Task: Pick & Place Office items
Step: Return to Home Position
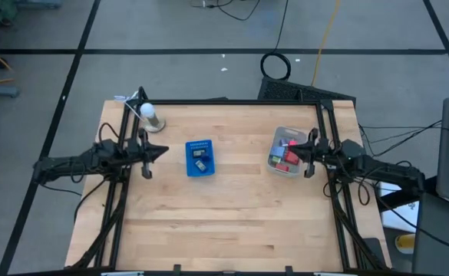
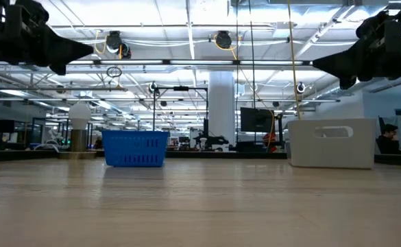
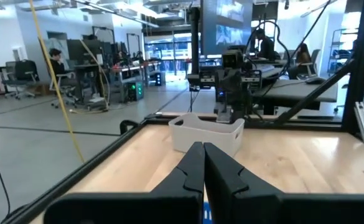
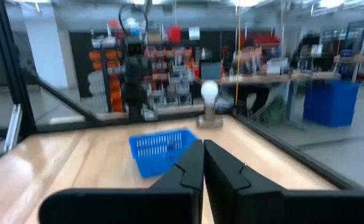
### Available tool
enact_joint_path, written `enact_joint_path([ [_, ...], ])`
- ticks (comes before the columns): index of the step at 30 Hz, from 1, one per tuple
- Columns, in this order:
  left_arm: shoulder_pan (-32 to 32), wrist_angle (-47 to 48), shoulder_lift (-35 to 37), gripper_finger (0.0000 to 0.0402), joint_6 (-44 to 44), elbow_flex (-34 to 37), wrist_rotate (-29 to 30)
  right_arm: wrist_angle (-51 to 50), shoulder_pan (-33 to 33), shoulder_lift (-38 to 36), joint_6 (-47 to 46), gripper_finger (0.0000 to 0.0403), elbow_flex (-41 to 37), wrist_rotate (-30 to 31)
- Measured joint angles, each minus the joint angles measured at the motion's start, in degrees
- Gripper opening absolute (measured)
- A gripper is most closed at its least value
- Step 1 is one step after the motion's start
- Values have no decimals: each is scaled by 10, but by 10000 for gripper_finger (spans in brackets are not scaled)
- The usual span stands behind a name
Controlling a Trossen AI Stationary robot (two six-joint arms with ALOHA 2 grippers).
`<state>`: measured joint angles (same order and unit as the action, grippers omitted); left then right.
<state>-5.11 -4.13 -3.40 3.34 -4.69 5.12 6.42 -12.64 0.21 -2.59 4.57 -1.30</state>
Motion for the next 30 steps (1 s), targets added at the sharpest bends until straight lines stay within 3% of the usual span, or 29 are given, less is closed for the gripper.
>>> enact_joint_path([
  [7,4,-1,31,0,-4,40,25,3,0,-1,3,1,-14,0],
  [30,4,16,31,1,-6,37,25,29,0,0,7,0,-37,0],
])
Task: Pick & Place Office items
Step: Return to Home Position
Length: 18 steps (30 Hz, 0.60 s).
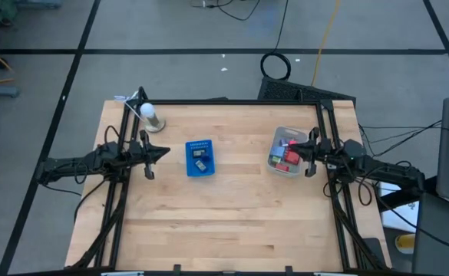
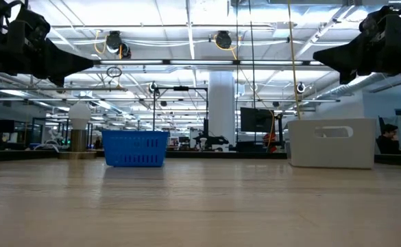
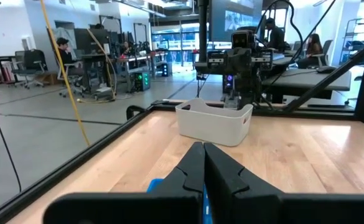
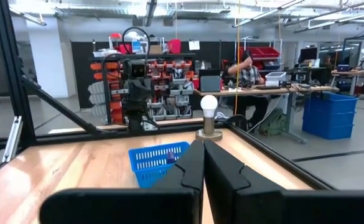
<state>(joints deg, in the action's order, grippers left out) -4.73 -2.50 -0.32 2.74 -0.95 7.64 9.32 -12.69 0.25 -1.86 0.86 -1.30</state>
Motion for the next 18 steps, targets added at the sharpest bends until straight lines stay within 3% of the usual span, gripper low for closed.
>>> enact_joint_path([
  [18,0,8,0,13,13,0,0,25,0,0,-3,0,0,-2],
])
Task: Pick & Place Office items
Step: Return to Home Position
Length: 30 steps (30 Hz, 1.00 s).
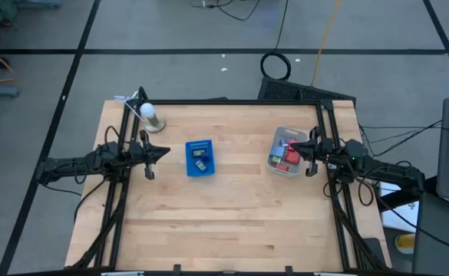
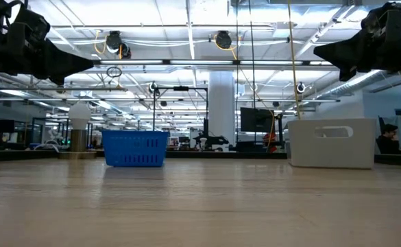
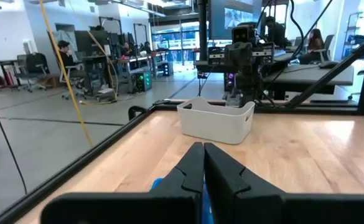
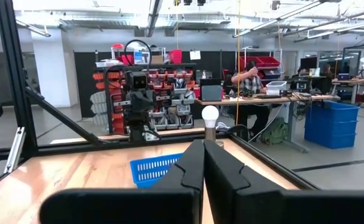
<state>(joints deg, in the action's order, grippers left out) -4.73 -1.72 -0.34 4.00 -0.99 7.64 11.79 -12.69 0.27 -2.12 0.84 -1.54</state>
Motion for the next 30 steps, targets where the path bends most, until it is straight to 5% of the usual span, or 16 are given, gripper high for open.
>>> enact_joint_path([
  [30,0,-18,0,26,17,1,-1,0,0,0,-2,4,0,0],
])
